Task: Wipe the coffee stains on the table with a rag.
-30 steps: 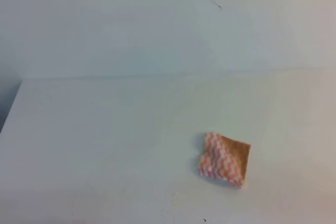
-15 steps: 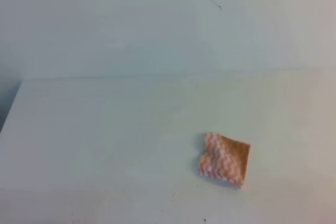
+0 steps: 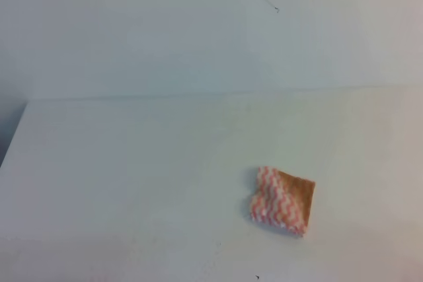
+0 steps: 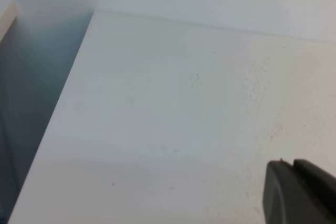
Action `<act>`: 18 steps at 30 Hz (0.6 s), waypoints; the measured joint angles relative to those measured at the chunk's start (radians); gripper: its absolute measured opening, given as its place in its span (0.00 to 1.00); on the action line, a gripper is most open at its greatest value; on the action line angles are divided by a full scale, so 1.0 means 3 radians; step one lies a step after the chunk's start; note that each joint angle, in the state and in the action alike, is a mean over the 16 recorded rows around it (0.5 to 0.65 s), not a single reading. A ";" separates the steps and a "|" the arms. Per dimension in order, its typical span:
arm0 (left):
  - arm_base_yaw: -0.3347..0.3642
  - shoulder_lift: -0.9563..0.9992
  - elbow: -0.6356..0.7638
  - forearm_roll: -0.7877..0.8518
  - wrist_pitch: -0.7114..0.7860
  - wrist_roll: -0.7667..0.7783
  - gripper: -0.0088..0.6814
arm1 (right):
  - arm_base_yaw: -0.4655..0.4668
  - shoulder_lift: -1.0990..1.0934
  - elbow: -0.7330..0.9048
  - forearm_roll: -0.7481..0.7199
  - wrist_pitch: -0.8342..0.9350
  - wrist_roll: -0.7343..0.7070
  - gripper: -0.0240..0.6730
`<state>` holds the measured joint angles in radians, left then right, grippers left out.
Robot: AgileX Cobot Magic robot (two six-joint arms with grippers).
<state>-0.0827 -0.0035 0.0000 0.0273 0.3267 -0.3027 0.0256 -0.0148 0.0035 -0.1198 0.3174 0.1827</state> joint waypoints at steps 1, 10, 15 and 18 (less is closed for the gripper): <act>0.0000 0.0000 0.0000 0.0000 0.0000 0.0000 0.01 | -0.0003 0.0000 0.0000 0.0013 -0.0001 -0.0009 0.03; 0.0000 0.0012 0.0000 0.0000 0.0000 0.0000 0.01 | -0.0130 0.0015 0.0000 0.0078 -0.0021 -0.0078 0.03; 0.0000 0.0012 0.0000 0.0000 0.0000 0.0000 0.01 | -0.0194 0.0020 0.0006 0.0083 -0.0037 -0.0096 0.03; 0.0000 0.0006 0.0000 0.0000 0.0000 0.0000 0.01 | -0.0218 0.0020 0.0006 0.0084 -0.0046 -0.0131 0.03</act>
<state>-0.0828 -0.0017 0.0000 0.0273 0.3267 -0.3027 -0.0400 -0.0087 0.0054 -0.0946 0.3037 0.1434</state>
